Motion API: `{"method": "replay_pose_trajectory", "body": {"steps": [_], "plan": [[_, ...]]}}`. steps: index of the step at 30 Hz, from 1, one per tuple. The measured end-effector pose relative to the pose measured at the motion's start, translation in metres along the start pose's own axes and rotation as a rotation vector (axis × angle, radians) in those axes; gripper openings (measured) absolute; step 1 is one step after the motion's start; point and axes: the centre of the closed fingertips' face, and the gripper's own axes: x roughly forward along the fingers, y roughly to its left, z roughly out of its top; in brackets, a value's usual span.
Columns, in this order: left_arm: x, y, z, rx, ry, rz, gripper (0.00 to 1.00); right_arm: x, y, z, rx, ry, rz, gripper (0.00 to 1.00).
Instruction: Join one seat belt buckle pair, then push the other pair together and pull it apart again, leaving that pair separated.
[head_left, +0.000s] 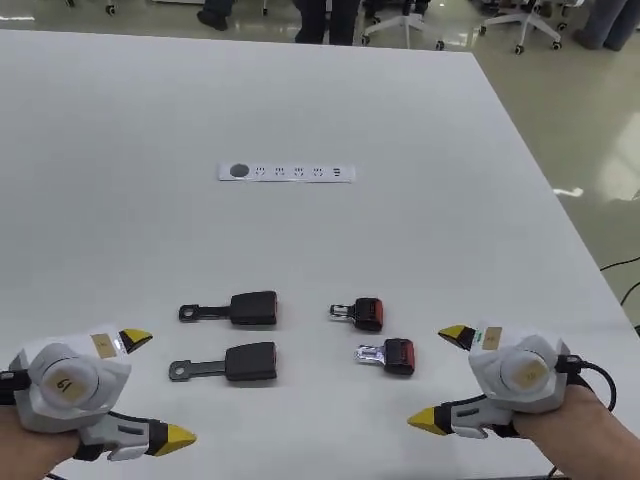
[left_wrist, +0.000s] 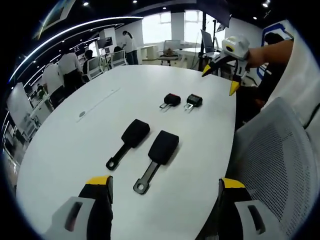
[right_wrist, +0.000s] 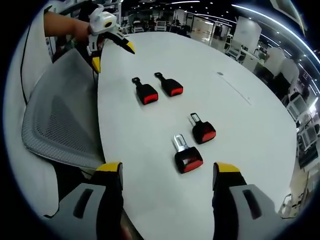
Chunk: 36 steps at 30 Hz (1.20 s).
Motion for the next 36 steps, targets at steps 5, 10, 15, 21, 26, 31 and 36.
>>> {"method": "replay_pose_trajectory", "body": {"steps": [5, 10, 15, 21, 26, 31, 36], "plan": [[0.01, 0.001, 0.0, 0.047, 0.029, -0.03, 0.85, 0.003, -0.004, 0.0, -0.008, 0.012, 0.03, 0.67], [0.02, 0.006, 0.007, 0.064, 0.032, -0.055, 0.8, 0.009, -0.009, -0.002, -0.016, 0.017, 0.048, 0.64], [0.031, 0.0, 0.012, 0.075, 0.043, -0.091, 0.76, 0.017, -0.01, -0.002, -0.044, 0.03, 0.072, 0.6], [0.051, -0.003, -0.002, 0.1, 0.095, -0.126, 0.68, 0.035, -0.014, -0.013, -0.078, 0.068, 0.102, 0.54], [0.061, -0.001, 0.001, 0.094, 0.096, -0.135, 0.66, 0.043, -0.018, -0.015, -0.085, 0.09, 0.112, 0.52], [0.069, -0.003, 0.003, 0.115, 0.1, -0.148, 0.65, 0.048, -0.025, -0.018, -0.081, 0.092, 0.114, 0.51], [0.082, -0.002, 0.002, 0.131, 0.11, -0.164, 0.63, 0.053, -0.028, -0.019, -0.086, 0.101, 0.121, 0.49]]}}
